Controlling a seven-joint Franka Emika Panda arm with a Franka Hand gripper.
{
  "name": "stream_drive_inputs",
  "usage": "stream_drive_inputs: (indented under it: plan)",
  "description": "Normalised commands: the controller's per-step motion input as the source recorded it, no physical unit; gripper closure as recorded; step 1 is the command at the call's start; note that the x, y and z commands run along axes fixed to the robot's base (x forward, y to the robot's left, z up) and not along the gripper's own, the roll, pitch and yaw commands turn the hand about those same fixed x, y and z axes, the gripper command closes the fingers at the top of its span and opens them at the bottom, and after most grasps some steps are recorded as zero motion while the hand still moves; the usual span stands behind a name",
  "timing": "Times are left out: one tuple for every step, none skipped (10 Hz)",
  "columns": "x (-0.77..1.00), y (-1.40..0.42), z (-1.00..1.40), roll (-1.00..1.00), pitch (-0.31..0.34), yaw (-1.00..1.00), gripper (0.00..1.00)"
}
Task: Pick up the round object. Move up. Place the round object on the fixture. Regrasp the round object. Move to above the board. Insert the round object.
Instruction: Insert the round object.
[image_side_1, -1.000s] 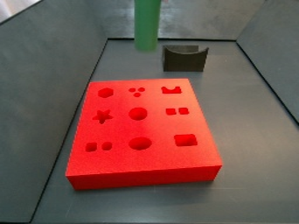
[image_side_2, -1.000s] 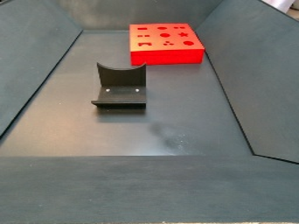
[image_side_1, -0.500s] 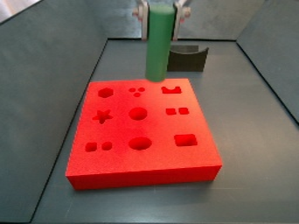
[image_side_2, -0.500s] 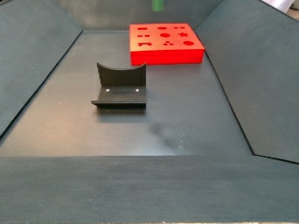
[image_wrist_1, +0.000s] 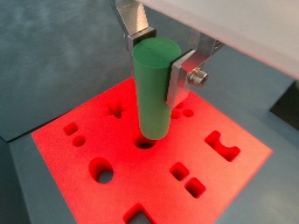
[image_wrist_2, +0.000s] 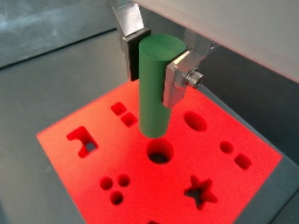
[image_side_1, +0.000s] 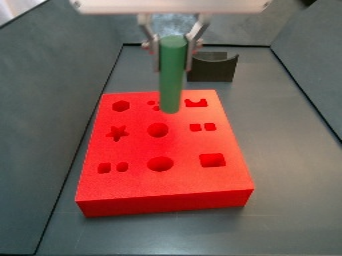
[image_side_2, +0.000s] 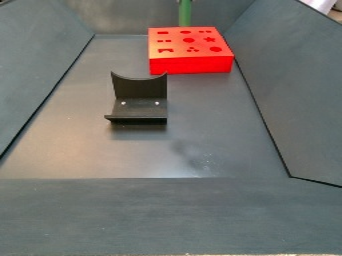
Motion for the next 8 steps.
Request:
stream_drive_inputs:
  plan:
    - [-0.07, -0.13, -0.24, 0.00, -0.224, 0.16, 1.00]
    - [-0.07, -0.08, -0.11, 0.00, -0.144, 0.11, 1.00]
    - [-0.10, -0.03, -0.25, 0.04, -0.141, 0.13, 1.00]
    - [-0.08, 0.00, -0.33, 0.06, -0.140, 0.15, 1.00]
    - [0.00, 0.00, -0.19, 0.04, -0.067, 0.10, 1.00]
    - [0.00, 0.00, -0.16, 0.01, -0.059, 0.03, 1.00]
    - [0.00, 0.00, -0.10, 0.00, -0.041, 0.02, 1.00]
    - [0.00, 0.00, -0.10, 0.00, -0.047, 0.02, 1.00]
